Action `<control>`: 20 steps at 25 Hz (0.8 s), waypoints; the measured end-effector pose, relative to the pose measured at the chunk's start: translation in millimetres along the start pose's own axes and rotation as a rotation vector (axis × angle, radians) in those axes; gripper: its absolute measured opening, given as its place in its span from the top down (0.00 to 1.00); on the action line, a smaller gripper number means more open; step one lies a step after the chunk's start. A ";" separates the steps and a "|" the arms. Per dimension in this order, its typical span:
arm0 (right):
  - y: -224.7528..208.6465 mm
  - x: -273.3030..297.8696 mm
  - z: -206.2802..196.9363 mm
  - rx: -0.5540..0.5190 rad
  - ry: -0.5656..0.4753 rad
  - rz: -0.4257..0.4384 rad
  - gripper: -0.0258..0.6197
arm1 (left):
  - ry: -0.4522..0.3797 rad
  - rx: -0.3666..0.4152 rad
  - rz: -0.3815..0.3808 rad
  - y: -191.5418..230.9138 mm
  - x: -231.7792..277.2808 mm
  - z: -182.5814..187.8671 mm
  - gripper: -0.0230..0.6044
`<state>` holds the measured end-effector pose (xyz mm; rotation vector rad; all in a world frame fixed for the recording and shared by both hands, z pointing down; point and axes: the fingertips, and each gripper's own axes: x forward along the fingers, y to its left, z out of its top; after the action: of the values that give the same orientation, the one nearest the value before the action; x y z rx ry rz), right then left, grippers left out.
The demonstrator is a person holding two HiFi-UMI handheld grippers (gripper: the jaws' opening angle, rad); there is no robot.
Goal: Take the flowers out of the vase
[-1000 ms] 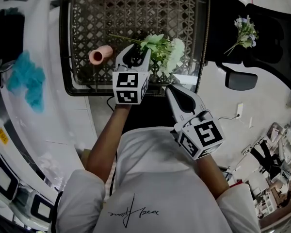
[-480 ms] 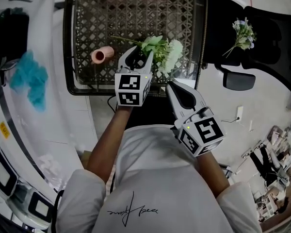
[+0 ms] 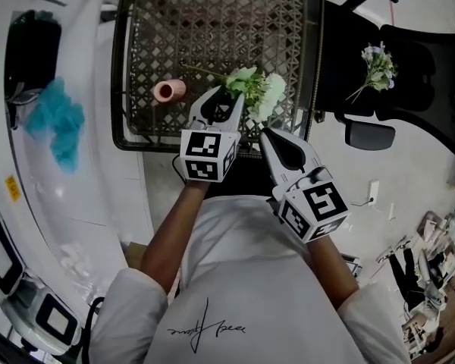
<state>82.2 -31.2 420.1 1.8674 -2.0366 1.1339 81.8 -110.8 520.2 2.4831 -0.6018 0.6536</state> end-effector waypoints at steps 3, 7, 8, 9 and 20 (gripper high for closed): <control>6.0 -1.4 3.7 -0.017 -0.010 0.010 0.95 | -0.012 0.015 -0.003 -4.9 -10.4 2.8 0.76; 8.6 -6.3 14.9 -0.049 -0.036 0.021 0.95 | -0.035 0.043 -0.004 -15.1 -22.3 12.4 0.80; 7.5 -7.8 17.5 -0.055 -0.041 0.023 0.95 | -0.042 0.053 -0.006 -19.1 -25.0 16.2 0.82; 6.3 -9.5 19.5 -0.061 -0.044 0.025 0.95 | -0.049 0.063 -0.007 -23.5 -28.0 20.0 0.84; 6.9 -35.6 30.2 -0.204 -0.046 0.081 0.95 | -0.143 0.071 -0.041 -61.6 -75.9 57.3 0.97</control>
<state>94.6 -22.0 375.4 1.7423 -2.1791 0.8694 73.0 -73.5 413.5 2.6182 -0.5875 0.4922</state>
